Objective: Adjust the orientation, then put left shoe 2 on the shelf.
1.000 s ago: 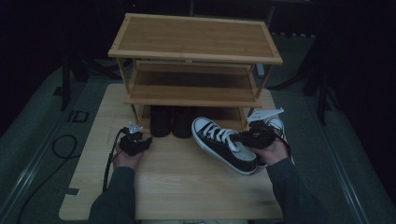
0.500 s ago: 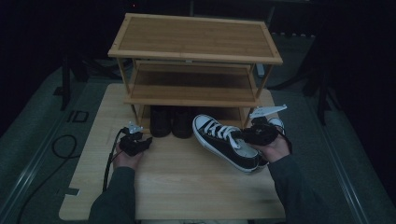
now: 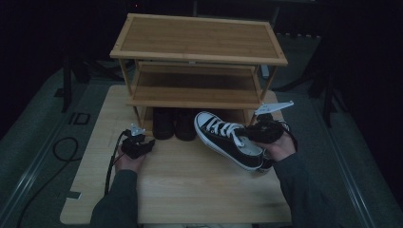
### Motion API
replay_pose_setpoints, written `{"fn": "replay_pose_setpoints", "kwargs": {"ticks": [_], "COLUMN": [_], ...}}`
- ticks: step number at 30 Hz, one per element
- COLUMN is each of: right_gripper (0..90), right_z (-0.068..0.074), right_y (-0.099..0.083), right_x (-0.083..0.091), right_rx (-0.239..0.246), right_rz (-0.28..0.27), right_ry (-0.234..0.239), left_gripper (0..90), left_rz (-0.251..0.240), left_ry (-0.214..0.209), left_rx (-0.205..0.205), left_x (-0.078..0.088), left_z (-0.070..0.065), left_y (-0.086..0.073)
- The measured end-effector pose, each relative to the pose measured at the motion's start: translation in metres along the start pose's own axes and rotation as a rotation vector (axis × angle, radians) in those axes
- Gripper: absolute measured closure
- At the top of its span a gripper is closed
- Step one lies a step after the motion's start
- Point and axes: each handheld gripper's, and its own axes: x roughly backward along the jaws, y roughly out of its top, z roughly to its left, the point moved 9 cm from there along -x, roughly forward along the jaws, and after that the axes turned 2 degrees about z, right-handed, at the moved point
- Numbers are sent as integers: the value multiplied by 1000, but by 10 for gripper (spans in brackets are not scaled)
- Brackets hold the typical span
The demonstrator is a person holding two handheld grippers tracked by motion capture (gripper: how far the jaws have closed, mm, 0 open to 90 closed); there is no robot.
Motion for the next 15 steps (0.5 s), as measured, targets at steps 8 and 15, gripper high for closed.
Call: {"fn": "replay_pose_setpoints", "kwargs": {"ticks": [8,15], "right_gripper": [877,877], "right_z": [1,1], "right_y": [9,17], "right_x": [4,6], "right_rx": [1,3], "right_rz": [-15,-22], "right_ry": [5,5], "left_gripper": [506,506], "left_rz": [-1,-2], "left_ry": [1,1], "left_rx": [0,1], "left_x": [0,0], "left_z": [0,0], "left_y": [0,0]}}
